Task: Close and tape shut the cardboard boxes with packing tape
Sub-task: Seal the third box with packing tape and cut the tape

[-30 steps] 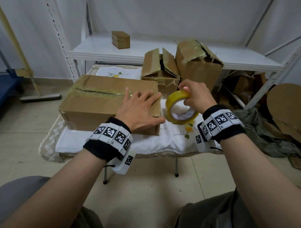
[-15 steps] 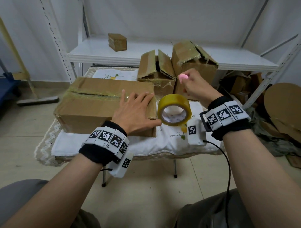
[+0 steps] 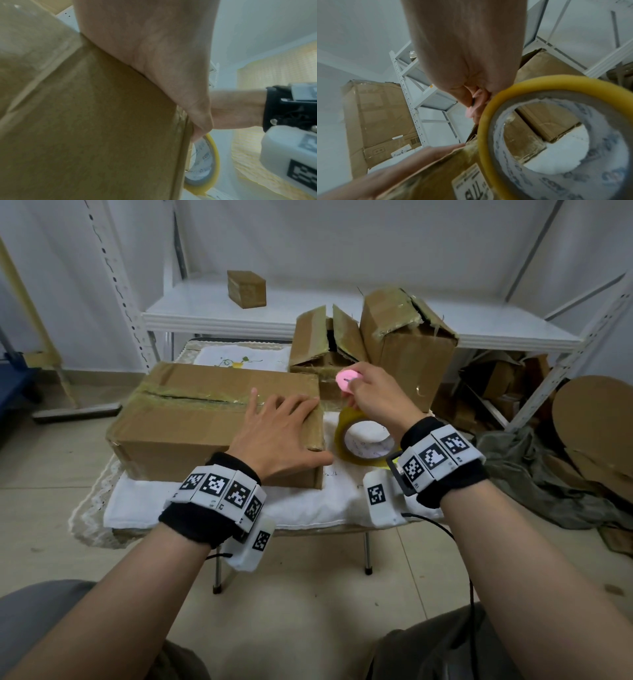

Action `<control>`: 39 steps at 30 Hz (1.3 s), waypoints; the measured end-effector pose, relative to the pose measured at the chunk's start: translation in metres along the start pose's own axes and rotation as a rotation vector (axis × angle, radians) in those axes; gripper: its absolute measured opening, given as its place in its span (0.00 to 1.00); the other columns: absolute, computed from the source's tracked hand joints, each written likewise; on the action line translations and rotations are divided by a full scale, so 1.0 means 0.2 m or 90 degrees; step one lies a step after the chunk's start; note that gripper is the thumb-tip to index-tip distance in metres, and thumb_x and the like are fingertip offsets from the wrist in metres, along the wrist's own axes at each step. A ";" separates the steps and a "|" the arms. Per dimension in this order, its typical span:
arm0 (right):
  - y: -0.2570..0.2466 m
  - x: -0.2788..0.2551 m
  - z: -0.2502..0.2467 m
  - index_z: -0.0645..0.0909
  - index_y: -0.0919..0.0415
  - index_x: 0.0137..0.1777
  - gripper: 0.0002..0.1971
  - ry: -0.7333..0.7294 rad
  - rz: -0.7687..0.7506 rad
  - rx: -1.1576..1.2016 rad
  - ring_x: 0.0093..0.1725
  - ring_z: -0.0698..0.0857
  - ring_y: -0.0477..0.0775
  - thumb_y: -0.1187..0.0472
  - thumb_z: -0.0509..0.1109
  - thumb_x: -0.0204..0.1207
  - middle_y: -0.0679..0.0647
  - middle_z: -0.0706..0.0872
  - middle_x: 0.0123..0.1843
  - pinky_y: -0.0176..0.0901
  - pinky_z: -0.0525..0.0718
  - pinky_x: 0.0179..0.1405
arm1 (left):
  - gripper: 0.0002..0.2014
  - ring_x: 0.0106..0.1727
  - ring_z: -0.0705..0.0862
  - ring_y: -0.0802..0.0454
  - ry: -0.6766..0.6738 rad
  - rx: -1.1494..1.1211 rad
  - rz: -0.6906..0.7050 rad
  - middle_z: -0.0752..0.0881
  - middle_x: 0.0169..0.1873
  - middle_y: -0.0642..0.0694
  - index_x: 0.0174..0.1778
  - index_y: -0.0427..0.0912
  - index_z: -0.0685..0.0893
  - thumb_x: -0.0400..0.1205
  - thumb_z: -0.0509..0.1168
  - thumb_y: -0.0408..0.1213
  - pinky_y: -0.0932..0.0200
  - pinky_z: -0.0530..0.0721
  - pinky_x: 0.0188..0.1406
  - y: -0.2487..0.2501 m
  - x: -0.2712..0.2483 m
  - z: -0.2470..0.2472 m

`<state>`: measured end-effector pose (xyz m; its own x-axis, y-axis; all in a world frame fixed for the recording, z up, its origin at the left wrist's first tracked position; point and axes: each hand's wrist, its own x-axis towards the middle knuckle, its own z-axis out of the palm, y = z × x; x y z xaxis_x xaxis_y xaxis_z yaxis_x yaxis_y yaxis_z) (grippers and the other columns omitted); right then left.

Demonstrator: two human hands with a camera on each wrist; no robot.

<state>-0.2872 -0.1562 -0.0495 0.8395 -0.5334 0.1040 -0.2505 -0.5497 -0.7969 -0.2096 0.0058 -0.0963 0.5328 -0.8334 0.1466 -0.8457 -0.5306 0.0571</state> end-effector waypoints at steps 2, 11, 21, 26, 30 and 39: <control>0.01 0.00 -0.02 0.80 0.60 0.69 0.18 -0.012 0.013 -0.006 0.47 0.83 0.52 0.67 0.54 0.87 0.57 0.85 0.56 0.49 0.82 0.52 | 0.55 0.81 0.63 0.43 -0.004 -0.003 -0.001 0.62 0.83 0.55 0.86 0.56 0.56 0.64 0.43 0.81 0.28 0.44 0.83 -0.01 0.00 0.00; 0.01 0.00 -0.04 0.83 0.53 0.69 0.20 -0.070 -0.007 0.006 0.43 0.80 0.47 0.67 0.54 0.88 0.55 0.81 0.67 0.40 0.79 0.45 | 0.51 0.81 0.62 0.43 -0.007 0.004 0.002 0.61 0.84 0.55 0.86 0.56 0.55 0.69 0.50 0.80 0.28 0.43 0.83 -0.01 -0.02 -0.01; 0.00 0.00 -0.03 0.80 0.59 0.64 0.12 -0.017 0.007 -0.021 0.58 0.81 0.55 0.67 0.60 0.86 0.58 0.81 0.67 0.46 0.82 0.53 | 0.53 0.81 0.63 0.43 -0.004 -0.002 -0.004 0.61 0.84 0.55 0.86 0.57 0.55 0.65 0.44 0.81 0.28 0.44 0.83 -0.01 -0.02 -0.01; -0.06 -0.02 -0.02 0.79 0.58 0.54 0.07 -0.025 0.011 -0.076 0.66 0.79 0.57 0.69 0.63 0.83 0.54 0.78 0.61 0.52 0.81 0.66 | 0.49 0.81 0.63 0.44 0.007 -0.009 -0.005 0.61 0.84 0.55 0.85 0.57 0.56 0.70 0.52 0.79 0.29 0.43 0.83 0.00 -0.03 0.00; -0.11 -0.02 -0.01 0.78 0.57 0.42 0.10 -0.041 0.030 -0.101 0.64 0.78 0.56 0.71 0.63 0.81 0.54 0.79 0.59 0.53 0.79 0.69 | 0.49 0.81 0.62 0.44 0.010 -0.007 -0.002 0.61 0.84 0.55 0.86 0.57 0.55 0.71 0.54 0.78 0.28 0.42 0.83 0.00 -0.02 0.00; -0.14 0.02 0.03 0.80 0.76 0.64 0.16 -0.053 0.063 -0.193 0.65 0.82 0.69 0.70 0.60 0.81 0.70 0.84 0.63 0.63 0.80 0.65 | 0.49 0.82 0.62 0.44 0.011 -0.008 -0.004 0.60 0.84 0.55 0.86 0.56 0.55 0.72 0.56 0.77 0.27 0.42 0.82 0.01 -0.03 -0.01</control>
<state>-0.2738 -0.1387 -0.0300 0.8374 -0.5461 -0.0243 -0.4546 -0.6710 -0.5857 -0.2144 0.0108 -0.0951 0.5371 -0.8274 0.1640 -0.8430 -0.5333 0.0702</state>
